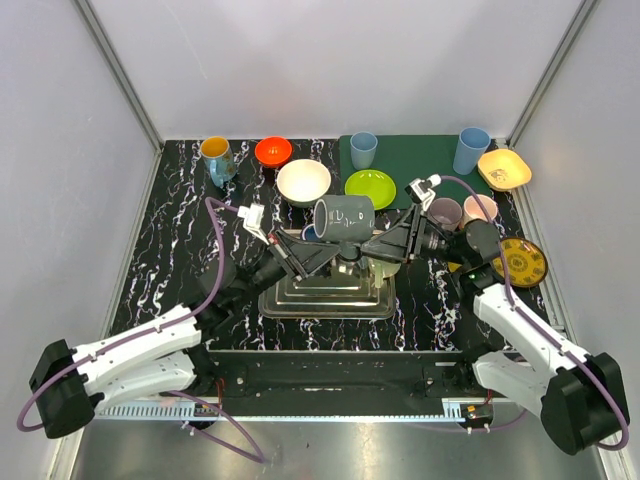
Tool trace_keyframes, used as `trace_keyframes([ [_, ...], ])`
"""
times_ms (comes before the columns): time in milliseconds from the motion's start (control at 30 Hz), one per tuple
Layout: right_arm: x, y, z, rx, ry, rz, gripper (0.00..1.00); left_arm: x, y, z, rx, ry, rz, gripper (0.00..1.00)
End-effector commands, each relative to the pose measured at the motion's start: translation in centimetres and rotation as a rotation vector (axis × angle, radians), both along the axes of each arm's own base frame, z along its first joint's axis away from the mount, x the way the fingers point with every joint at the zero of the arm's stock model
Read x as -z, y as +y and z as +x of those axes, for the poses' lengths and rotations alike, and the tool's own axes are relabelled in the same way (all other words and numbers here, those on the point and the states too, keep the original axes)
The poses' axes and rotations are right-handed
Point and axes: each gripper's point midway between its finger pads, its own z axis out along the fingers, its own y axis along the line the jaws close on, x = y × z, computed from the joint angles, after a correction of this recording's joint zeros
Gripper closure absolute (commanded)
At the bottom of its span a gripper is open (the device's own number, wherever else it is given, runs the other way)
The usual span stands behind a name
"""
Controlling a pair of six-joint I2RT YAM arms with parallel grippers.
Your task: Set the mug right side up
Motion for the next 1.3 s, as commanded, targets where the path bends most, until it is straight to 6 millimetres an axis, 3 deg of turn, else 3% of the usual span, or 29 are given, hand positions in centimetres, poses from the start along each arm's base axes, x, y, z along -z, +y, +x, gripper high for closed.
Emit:
trace_keyframes([
  [0,-2.5,1.4,-0.6,-0.045,-0.111,0.029,0.35,-6.6,0.9,-1.8,0.05,-0.141,-0.175,1.0],
  [267,-2.4,2.8,0.5,-0.029,-0.105,0.026,0.4,-6.2,0.2,-1.8,0.077,-0.129,-0.172,1.0],
  [400,-3.1,3.0,1.3,0.007,-0.117,0.044,0.58,-5.6,-0.2,-2.2,0.104,-0.118,-0.172,1.0],
  [600,-4.2,3.4,1.4,-0.019,-0.142,0.088,0.67,-4.4,-0.5,-2.8,0.131,-0.097,-0.168,1.0],
  [867,-4.8,3.3,1.2,-0.04,-0.147,0.149,1.0,-3.4,-0.7,-3.8,0.189,-0.086,-0.172,1.0],
  [967,-4.6,3.3,1.7,0.012,-0.14,0.096,1.0,-2.9,-0.6,-4.0,0.194,-0.093,-0.159,0.98],
  [1000,-4.1,3.3,2.3,0.06,-0.202,0.047,1.0,-2.8,-0.4,-3.9,0.184,-0.088,-0.15,0.69],
  [1033,-3.0,3.4,2.9,0.09,-0.141,-0.034,1.0,-2.6,-0.3,-3.8,0.172,-0.084,-0.143,0.51],
  [1100,-3.6,2.5,3.2,0.186,-0.237,-0.101,1.0,-1.9,0.3,-3.1,0.124,-0.068,-0.115,0.19],
  [1200,-3.7,1.5,3.5,0.258,-0.253,-0.194,1.0,-1.2,1.3,-2.1,0.045,-0.05,-0.076,0.04],
  [1267,-3.1,0.5,4.2,0.336,-0.21,-0.285,1.0,-1.0,1.9,-1.6,0.002,-0.048,-0.057,0.01],
])
